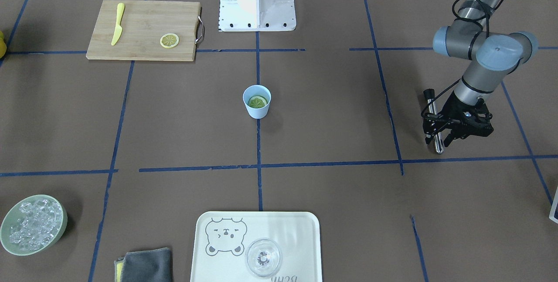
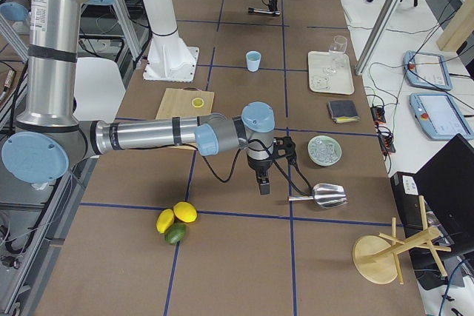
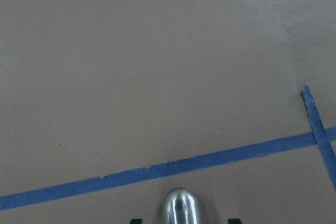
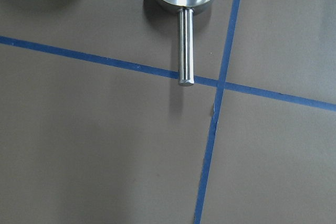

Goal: Squeeze lemon into cup
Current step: 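Lift the steel muddler upright with the left gripper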

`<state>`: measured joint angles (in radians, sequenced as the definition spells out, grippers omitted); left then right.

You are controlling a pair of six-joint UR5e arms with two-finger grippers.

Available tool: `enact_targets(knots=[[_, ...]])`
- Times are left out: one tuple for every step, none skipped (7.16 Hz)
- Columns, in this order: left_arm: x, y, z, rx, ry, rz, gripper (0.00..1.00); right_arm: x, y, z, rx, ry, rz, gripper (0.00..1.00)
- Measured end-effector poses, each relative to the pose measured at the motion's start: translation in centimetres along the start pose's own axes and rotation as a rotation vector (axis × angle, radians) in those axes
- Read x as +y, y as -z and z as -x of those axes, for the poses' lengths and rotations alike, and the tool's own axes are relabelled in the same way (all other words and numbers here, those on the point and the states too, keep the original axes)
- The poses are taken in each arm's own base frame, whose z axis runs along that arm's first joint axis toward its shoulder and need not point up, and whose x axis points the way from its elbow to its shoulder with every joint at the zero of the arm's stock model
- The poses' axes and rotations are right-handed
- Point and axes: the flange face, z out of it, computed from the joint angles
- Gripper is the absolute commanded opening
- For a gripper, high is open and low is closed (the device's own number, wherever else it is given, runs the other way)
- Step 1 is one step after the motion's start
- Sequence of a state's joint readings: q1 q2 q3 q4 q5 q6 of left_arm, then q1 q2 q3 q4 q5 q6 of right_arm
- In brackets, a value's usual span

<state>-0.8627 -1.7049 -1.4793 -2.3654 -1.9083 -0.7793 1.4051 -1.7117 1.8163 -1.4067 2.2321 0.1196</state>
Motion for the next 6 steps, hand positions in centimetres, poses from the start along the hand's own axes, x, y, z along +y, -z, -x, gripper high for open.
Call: enact_targets(knots=[[0.1, -0.1, 0.0, -0.001, 0.000, 0.002, 0.05, 0.0, 0.0, 0.0, 0.000, 0.000, 0.000, 1.00], [0.2, -0.1, 0.1, -0.001, 0.000, 0.003, 0.00, -0.1, 0.0, 0.0, 0.000, 0.001, -0.001, 1.00], [0.2, 0.0, 0.1, 0.000, -0.001, 0.002, 0.00, -0.1, 0.1, 0.1, 0.000, 0.001, -0.002, 1.00], [0.2, 0.4, -0.2, 0.006, -0.003, -0.003, 0.00, -0.1, 0.1, 0.1, -0.001, 0.001, -0.003, 1.00], [-0.2, 1.3, -0.9, 0.021, -0.010, -0.017, 0.00, -0.1, 0.1, 0.1, -0.002, 0.001, -0.003, 1.00], [-1.0, 3.1, -2.5, 0.049, -0.027, -0.051, 0.00, -0.1, 0.1, 0.1, -0.002, 0.001, -0.003, 1.00]])
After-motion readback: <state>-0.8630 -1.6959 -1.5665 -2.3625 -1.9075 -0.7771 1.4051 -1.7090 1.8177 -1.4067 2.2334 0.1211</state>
